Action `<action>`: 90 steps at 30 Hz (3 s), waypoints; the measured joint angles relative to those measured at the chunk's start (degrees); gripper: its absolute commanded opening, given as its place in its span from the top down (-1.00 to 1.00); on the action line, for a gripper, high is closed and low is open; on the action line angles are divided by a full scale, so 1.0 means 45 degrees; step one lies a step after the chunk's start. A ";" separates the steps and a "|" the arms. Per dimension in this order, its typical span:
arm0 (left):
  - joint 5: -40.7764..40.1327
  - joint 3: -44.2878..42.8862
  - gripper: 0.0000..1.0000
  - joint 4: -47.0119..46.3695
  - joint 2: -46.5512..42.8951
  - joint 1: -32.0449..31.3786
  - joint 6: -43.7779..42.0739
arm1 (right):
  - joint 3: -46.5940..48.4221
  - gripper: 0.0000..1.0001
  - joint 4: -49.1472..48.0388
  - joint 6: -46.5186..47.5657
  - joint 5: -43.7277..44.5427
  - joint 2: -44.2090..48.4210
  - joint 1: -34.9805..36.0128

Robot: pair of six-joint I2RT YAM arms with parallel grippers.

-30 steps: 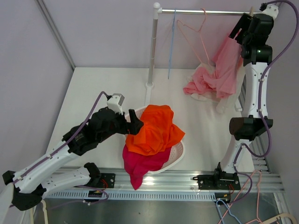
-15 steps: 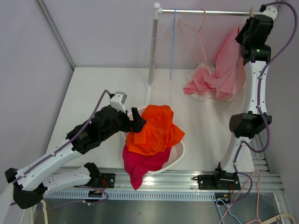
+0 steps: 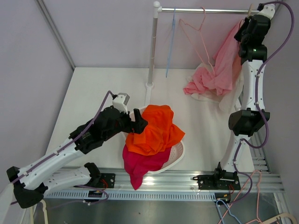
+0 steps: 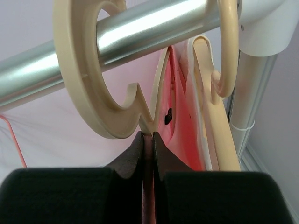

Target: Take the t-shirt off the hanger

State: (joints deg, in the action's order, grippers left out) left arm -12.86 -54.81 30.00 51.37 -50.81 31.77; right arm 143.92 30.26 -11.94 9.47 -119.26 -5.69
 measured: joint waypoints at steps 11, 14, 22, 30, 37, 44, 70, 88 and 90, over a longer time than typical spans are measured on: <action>0.0039 0.0000 -0.99 -0.0277 -0.0568 0.0000 -0.0534 | -0.0024 1.00 -0.0350 0.1282 0.0617 0.0287 0.1579; 0.0015 -0.0049 -0.99 -0.0350 -0.0602 -0.0019 -0.0981 | -0.0539 1.00 -0.0330 0.1467 0.0588 0.0937 0.2157; -0.0146 -0.1409 -0.99 -0.0899 -0.0495 -0.1030 -0.2259 | -0.3526 1.00 -0.0515 0.1647 0.0597 0.3677 0.2793; -0.1632 -0.3463 -0.99 -0.3444 0.2924 -0.5950 -0.5489 | -0.7796 1.00 -0.1064 0.1073 0.0471 0.7645 0.3099; -0.2346 -0.5294 -0.99 -0.4755 0.6436 -0.6955 -0.6528 | -0.8738 1.00 -0.0889 -0.0039 0.0583 0.9855 0.3249; -0.3512 -0.5275 -0.99 -0.7572 0.6921 -0.7407 -0.7150 | -1.0797 1.00 -0.0549 -0.1268 0.1491 1.1808 0.3633; -0.2759 -0.7048 0.99 -1.1560 1.0443 -0.7563 -0.8587 | -1.0671 1.00 0.0894 -0.2336 0.1282 1.2133 0.3827; 0.0126 -0.0471 0.99 -1.4906 0.6742 -1.2492 -0.9602 | -0.9253 1.00 0.1214 -0.1520 0.2346 1.0423 0.3915; 0.0340 -0.0131 0.99 -1.4620 0.6751 -1.2837 -0.9496 | -0.9253 1.00 0.1122 -0.1472 0.2453 1.0312 0.3915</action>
State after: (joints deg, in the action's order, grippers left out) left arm -11.33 -55.40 -35.79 81.76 -108.57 -10.96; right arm 102.28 35.31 -18.57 20.51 -72.86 11.92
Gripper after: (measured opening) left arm 0.005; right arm 0.068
